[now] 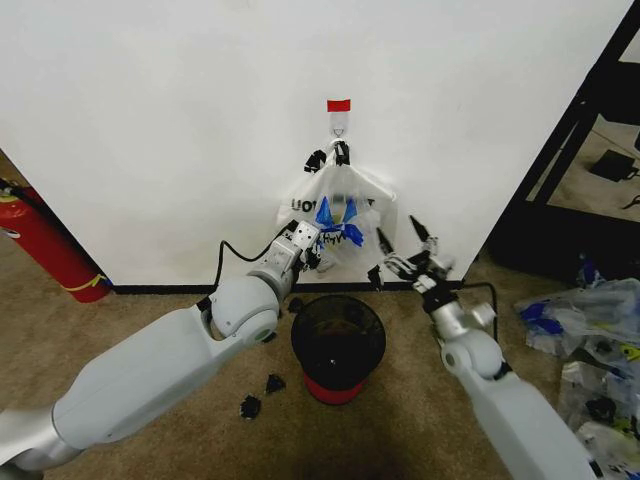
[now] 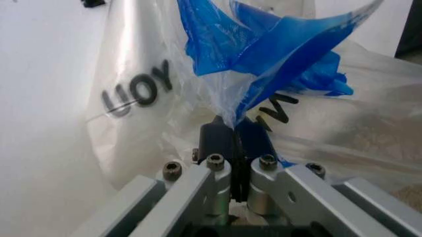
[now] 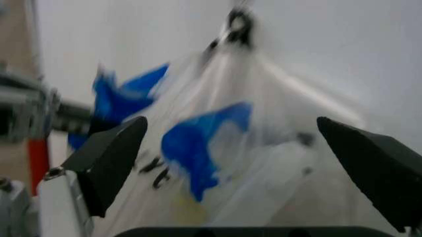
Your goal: Pick up the garbage bag from the wall and place it over the trash bin.
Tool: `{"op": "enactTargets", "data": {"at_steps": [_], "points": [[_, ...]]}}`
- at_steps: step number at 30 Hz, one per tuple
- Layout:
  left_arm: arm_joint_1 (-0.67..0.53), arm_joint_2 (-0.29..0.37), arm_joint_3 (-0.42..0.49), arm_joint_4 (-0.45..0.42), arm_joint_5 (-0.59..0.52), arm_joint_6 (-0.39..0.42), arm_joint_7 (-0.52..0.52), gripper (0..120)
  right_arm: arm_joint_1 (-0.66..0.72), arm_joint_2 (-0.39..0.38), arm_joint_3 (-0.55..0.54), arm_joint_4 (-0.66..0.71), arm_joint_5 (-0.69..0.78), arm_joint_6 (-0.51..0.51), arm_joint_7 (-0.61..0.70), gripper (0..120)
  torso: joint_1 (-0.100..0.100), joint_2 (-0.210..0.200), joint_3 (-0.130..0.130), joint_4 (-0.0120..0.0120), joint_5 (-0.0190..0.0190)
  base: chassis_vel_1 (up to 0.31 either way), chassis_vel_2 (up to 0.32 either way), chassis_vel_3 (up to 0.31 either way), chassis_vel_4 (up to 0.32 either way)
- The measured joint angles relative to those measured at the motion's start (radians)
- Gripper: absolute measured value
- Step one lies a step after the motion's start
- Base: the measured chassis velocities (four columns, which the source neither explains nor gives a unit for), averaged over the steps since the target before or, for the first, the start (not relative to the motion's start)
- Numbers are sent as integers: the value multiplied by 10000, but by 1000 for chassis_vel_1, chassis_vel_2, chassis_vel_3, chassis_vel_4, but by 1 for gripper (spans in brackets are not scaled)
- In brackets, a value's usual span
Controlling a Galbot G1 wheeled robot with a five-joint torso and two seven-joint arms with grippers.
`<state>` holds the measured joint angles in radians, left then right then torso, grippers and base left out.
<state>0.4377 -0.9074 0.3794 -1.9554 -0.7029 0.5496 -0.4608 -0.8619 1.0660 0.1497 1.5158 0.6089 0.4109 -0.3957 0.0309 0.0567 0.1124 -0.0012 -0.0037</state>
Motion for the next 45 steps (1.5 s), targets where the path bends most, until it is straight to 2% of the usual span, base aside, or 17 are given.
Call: {"op": "enactTargets", "data": {"at_steps": [3, 5, 11, 12, 18, 19, 31, 42, 45], "points": [[-25, -43, 38, 19, 33, 3, -1, 0, 845, -136, -336, -672, -161, -227, -873, 94, 0, 0, 0, 3, -2, 0, 0, 0, 0], [-30, -57, 39, 23, 42, 3, -1, 0, 1037, -159, -442, -762, -156, -301, -997, 93, 0, 0, 0, 3, -1, 0, 0, 0, 0], [-130, -179, 96, 112, 88, 3, -1, 0, 1965, -452, -1034, -791, -383, -1485, -1109, 69, 0, -1, -1, 5, -1, 0, 0, 0, 0], [-130, -179, 96, 112, 88, 3, -1, 0, 1965, -452, -1034, -791, -383, -1485, -1109, 69, 0, -1, -1, 5, -1, 0, 0, 0, 0], [-271, -301, 214, 144, 93, 4, 0, 0, 2287, -1135, -1045, -633, -1036, -2859, -1476, 46, 0, 0, -2, -1, -1, 0, 0, 0, 0], [-271, -301, 214, 144, 93, 4, 0, 0, 2287, -1135, -1045, -633, -1036, -2859, -1476, 46, 0, 0, -2, -1, -1, 0, 0, 0, 0], [-373, -354, 296, 179, 93, 5, 7, 0, 2379, -1431, -906, -577, -1145, -3125, -1970, 2, -1, 1, -2, 2, -3, 0, 0, 0, 0], [-260, -256, 187, 97, 83, -61, 15, 0, 1544, -1880, -339, 339, -363, -2908, -1251, 0, -1, 2, -2, 2, -3, 0, 0, 0, 0], [181, -138, -154, -128, 84, -224, 45, 0, 586, -2235, 149, 1011, 318, -2796, -1104, 0, -2, 3, -3, -1, -4, 0, 0, 0, 0]]}}
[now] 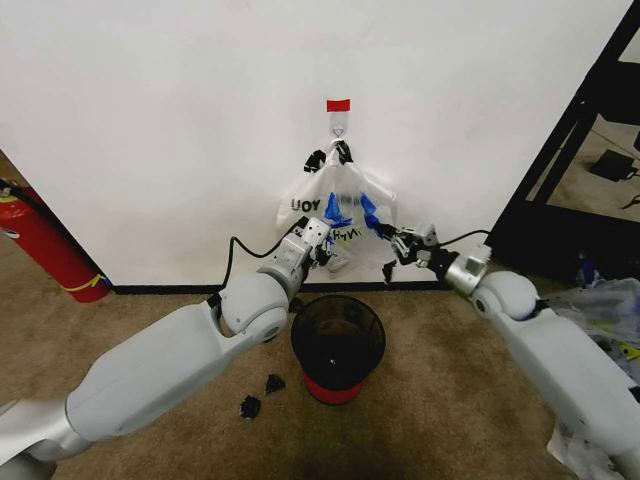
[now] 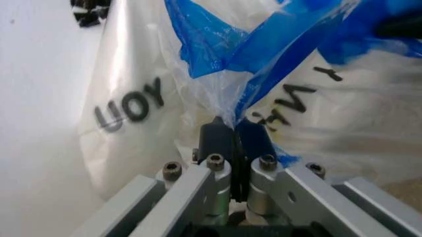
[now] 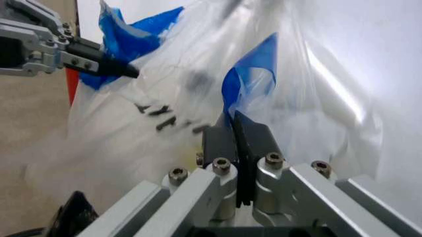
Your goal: Pick up the garbage bag from the wall and place it over the trash bin.
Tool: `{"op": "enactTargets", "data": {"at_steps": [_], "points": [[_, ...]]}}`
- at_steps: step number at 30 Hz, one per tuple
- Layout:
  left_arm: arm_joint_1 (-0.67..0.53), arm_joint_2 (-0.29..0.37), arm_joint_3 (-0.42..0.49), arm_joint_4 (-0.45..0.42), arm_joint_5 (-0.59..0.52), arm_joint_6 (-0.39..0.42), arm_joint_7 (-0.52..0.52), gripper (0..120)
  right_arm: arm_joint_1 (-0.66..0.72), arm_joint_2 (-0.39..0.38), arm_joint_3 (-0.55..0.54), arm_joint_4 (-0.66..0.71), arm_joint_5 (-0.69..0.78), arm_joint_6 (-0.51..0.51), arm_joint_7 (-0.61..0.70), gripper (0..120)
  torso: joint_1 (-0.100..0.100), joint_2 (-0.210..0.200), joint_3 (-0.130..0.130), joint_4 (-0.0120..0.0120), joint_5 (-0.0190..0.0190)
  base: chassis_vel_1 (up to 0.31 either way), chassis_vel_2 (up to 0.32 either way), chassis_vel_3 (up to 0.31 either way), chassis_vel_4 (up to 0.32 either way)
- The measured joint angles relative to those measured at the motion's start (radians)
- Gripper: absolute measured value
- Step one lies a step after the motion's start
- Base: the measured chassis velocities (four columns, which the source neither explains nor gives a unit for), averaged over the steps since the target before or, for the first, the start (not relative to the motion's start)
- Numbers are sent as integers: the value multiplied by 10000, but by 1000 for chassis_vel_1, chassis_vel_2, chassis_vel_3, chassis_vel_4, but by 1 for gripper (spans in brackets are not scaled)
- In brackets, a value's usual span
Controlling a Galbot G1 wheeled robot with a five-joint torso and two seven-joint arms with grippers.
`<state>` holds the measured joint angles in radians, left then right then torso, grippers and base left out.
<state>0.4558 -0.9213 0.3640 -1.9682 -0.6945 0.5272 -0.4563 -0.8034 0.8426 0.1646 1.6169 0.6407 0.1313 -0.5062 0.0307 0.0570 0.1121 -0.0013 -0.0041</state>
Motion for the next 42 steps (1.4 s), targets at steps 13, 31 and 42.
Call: {"op": "enactTargets", "data": {"at_steps": [13, 31, 42], "points": [[3448, 856, -2874, -1752, 636, -473, 655, 0, -2542, 54, 746, 998, 474, 1173, -37, 0, -1, 0, -2, 7, 2, 0, 0, 0, 0], [7224, 1439, -5141, -4051, 1572, -984, 1065, 0, -4450, 459, 1263, 2637, -292, 2004, -913, 0, -1, 0, -1, 4, -1, 0, 0, 0, 0], [8437, 1440, -6031, -4476, 2102, -1365, 1222, 0, -5371, 788, 1699, 3093, -551, 2814, -572, 0, 0, 1, 0, 4, 0, 0, 0, 0, 0]]}}
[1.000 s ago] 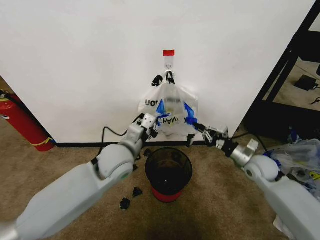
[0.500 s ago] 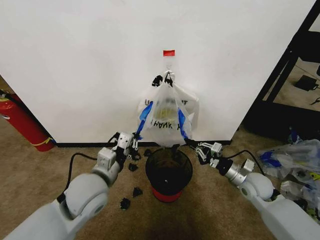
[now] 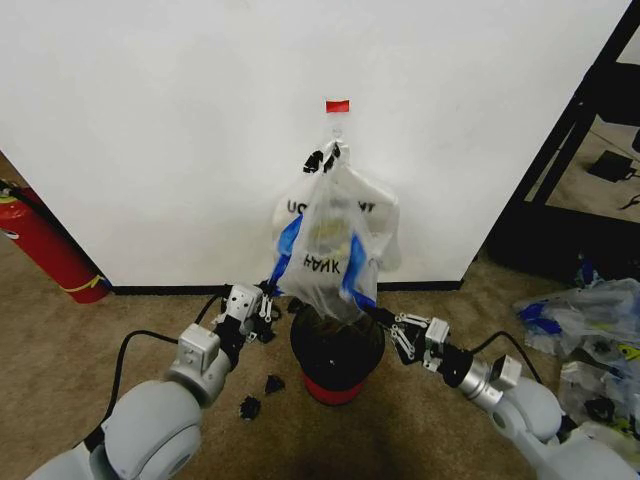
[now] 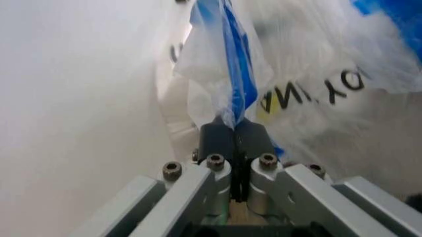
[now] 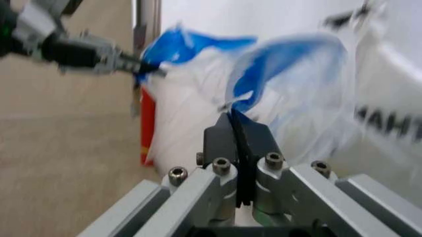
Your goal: Pick up the garbage bag from the wall and place it over the trash bin.
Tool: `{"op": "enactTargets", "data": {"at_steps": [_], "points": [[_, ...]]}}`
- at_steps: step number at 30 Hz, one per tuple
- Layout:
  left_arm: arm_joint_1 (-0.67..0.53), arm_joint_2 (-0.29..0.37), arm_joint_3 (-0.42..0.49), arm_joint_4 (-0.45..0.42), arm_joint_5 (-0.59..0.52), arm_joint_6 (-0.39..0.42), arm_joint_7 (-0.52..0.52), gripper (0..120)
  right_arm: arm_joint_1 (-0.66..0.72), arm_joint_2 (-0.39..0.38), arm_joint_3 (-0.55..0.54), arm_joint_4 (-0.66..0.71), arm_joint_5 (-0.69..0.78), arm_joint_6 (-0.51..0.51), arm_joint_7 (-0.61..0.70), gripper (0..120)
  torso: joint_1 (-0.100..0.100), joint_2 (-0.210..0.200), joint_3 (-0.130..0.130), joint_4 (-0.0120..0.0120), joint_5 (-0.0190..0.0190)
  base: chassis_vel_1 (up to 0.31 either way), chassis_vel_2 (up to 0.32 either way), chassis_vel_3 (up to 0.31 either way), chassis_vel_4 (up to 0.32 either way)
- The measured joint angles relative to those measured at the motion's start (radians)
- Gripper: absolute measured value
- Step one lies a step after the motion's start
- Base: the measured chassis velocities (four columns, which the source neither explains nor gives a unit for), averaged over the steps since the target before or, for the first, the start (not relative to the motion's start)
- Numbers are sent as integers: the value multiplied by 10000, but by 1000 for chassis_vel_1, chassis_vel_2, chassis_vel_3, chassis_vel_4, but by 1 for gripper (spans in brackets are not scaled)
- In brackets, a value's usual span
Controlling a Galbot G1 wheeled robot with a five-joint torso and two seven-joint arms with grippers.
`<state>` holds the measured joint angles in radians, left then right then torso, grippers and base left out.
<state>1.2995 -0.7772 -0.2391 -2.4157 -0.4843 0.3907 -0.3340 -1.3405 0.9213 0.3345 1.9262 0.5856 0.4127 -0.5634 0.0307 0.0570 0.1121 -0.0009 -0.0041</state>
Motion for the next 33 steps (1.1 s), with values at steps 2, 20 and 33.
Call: {"op": "enactTargets", "data": {"at_steps": [2, 20, 33], "points": [[221, 61, -411, -241, -21, -84, 55, 0, -22, 57, -59, 287, 113, 177, 252, 0, 0, 0, 1, -1, 0, 0, 0, 0, 0], [1223, -565, -996, 9, 160, -145, 172, 0, -1100, 205, -68, 859, -582, 589, 348, 0, 1, -2, 2, 2, 0, 0, 0, 0, 0], [2058, -663, -1360, -805, 356, -514, 152, 0, -1190, 62, 194, 1469, -539, 854, 631, 0, 0, -1, 0, 1, 2, 0, 0, 0, 0]]}}
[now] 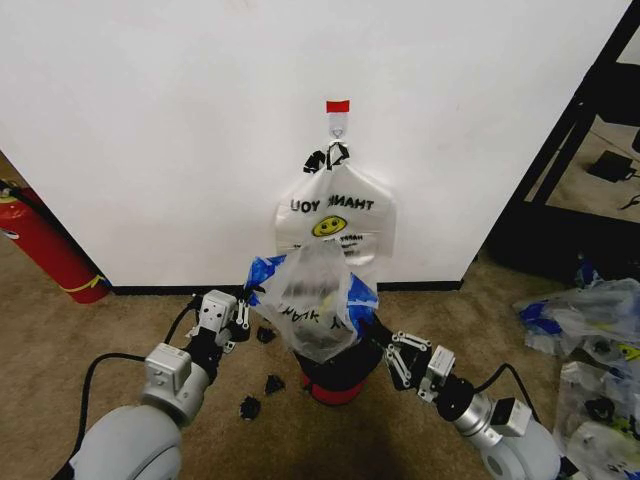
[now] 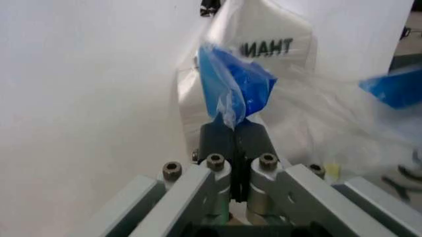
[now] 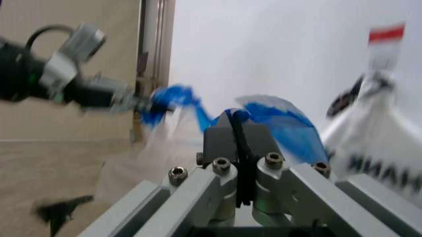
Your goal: Pick up the garbage bag from the wall and place it over the trash bin.
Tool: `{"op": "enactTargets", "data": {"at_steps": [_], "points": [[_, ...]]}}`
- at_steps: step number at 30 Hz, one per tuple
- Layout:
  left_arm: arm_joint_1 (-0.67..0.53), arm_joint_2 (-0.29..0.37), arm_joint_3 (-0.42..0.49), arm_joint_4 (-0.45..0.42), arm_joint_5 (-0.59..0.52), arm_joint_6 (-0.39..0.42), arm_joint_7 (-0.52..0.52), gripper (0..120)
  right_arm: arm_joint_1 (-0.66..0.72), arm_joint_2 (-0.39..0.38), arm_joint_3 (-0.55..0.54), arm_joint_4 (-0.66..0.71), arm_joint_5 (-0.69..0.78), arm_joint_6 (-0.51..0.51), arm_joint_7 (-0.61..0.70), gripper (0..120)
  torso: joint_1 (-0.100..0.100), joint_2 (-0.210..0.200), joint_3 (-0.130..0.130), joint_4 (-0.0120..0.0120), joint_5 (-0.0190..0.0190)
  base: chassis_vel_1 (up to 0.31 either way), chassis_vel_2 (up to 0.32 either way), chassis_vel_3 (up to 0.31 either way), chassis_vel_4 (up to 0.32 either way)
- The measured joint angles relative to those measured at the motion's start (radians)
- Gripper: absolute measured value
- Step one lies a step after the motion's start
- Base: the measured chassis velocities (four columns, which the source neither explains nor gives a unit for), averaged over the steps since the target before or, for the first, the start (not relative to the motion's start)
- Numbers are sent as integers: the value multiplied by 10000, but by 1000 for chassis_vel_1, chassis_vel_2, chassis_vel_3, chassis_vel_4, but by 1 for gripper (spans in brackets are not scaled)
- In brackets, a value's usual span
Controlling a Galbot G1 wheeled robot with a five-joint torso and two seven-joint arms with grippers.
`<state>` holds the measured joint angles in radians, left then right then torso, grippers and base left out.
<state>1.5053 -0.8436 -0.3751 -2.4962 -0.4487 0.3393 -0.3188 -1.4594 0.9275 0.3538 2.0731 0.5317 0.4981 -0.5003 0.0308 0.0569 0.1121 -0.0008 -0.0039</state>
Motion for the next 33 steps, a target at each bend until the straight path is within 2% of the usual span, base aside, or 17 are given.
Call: {"op": "enactTargets", "data": {"at_steps": [6, 18, 26, 33], "points": [[302, -105, -103, -59, -149, 25, 26, 0, 294, -24, 308, 304, 26, 21, 32, 0, 0, 0, 0, 0, -2, 0, 0, 0, 0], [-326, -105, 234, 0, -136, 4, 76, 0, 784, 694, -511, -1280, -226, 513, 353, 0, 0, 0, 0, -3, -1, 0, 0, 0, 0], [-431, -454, 816, 750, 193, -12, 237, 0, 1096, 876, -844, -2386, -633, 605, 356, 0, 0, 0, 0, -3, -1, 0, 0, 0, 0], [-396, -776, 1375, 1398, 262, 106, 263, 0, 1306, 530, -1409, -3160, -360, 394, 597, 0, 1, -1, 1, 0, 0, 0, 0, 0, 0]]}}
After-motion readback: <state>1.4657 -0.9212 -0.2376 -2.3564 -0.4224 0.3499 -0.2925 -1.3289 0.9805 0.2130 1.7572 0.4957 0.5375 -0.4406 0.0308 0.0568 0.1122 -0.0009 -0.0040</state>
